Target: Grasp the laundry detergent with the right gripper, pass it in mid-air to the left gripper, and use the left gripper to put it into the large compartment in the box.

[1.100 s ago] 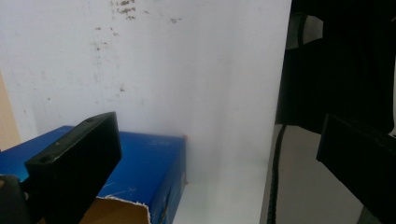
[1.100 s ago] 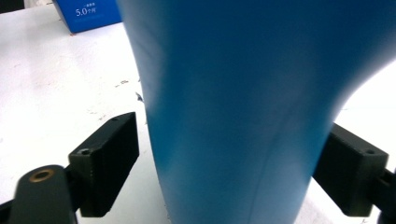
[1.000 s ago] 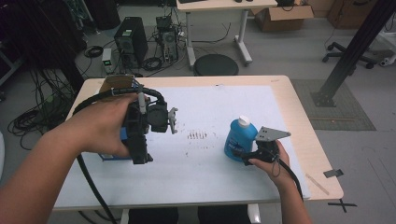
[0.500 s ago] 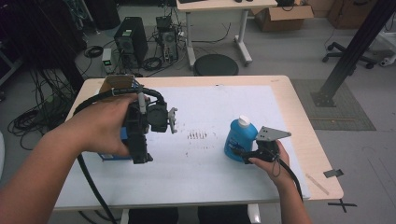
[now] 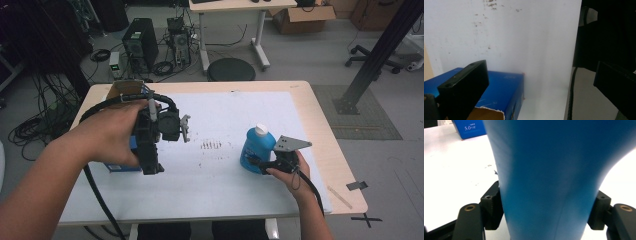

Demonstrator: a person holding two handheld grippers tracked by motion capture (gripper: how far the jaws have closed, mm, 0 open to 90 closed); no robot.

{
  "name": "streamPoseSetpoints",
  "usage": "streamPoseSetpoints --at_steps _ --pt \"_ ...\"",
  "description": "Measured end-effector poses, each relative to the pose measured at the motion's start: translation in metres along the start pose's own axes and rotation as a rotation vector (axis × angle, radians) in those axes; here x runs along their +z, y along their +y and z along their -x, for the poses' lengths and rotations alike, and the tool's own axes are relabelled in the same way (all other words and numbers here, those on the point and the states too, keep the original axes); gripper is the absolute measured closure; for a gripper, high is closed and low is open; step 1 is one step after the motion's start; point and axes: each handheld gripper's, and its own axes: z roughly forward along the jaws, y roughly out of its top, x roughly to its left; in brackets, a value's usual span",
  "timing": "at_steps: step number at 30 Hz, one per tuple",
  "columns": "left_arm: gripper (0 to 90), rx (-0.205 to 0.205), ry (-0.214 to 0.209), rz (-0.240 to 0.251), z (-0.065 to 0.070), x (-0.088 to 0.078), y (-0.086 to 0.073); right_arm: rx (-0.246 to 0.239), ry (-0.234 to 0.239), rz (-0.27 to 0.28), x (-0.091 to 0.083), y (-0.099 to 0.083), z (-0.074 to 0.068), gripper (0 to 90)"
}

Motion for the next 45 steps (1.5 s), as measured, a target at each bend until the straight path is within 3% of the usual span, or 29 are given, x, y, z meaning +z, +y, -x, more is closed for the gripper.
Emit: streamPoseSetpoints --at_steps 5,6,14,21,25,30,36,40,45 --pt "0.4 -0.003 -0.001 -0.001 0.000 0.000 0.000 0.000 0.004 -0.003 0.002 -0.001 0.000 36.2" --pt "0.4 0.000 0.000 0.000 0.000 0.000 0.000 0.001 0.010 0.002 0.003 -0.002 -0.001 40.3" --pt "0.4 0.001 0.003 0.001 -0.001 -0.002 0.001 0.000 0.022 0.010 0.005 -0.003 0.000 43.9" --pt "0.4 -0.001 0.005 0.010 -0.001 -0.003 0.002 0.037 0.029 0.027 0.004 -0.003 0.003 45.5" --pt "0.4 -0.006 0.011 0.019 -0.003 -0.008 0.000 0.027 0.039 0.017 0.004 0.000 0.001 45.7" --pt "0.4 -0.007 0.020 0.026 -0.004 -0.015 0.001 -0.017 0.052 0.000 -0.001 0.012 -0.004 45.8" --pt "0.5 0.000 0.023 0.031 -0.005 -0.023 0.005 -0.069 0.097 0.013 -0.016 0.041 -0.015 45.7" --pt "0.5 0.019 0.036 0.037 -0.004 -0.028 0.011 -0.109 0.156 0.016 -0.026 0.070 -0.031 45.6" --pt "0.4 0.033 0.036 0.034 -0.003 -0.031 0.016 -0.139 0.211 0.030 -0.032 0.087 -0.046 45.6"
